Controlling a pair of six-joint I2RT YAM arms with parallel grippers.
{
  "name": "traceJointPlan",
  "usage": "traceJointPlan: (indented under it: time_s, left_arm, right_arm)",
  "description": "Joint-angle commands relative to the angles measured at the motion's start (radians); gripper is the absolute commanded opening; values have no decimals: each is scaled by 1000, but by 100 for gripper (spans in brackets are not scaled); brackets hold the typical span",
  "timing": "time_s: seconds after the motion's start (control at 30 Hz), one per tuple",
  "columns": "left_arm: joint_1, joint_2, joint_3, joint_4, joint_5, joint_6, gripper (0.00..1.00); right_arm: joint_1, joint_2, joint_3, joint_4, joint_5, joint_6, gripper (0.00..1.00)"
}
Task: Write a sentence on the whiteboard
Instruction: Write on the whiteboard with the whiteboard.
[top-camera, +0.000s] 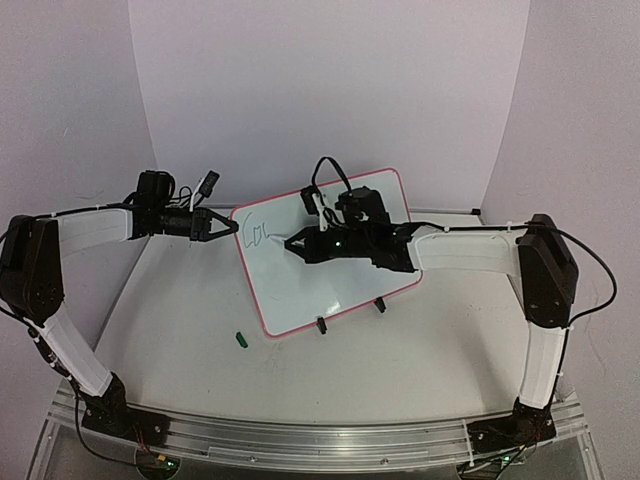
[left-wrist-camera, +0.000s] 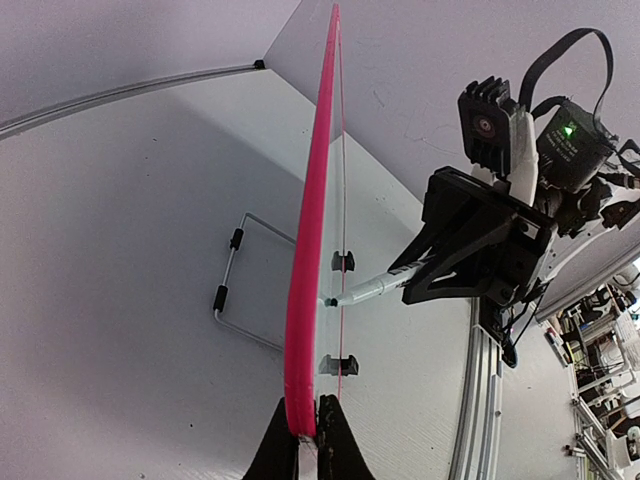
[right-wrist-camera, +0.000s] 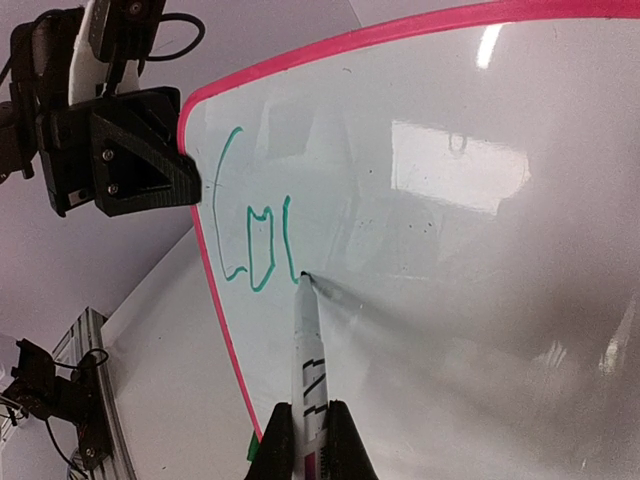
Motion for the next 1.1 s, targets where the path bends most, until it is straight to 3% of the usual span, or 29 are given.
traceJointPlan:
  time_s: [0.0,1.07]
  left_arm:
    - [-20,-27,10,-20,-2,72,0]
    - [-20,-23,11,-23,-2,75,0]
  right_arm:
    - [-14,-26,46,-14,80,-15,0]
    - [-29,4,30,-21,-31,-22,0]
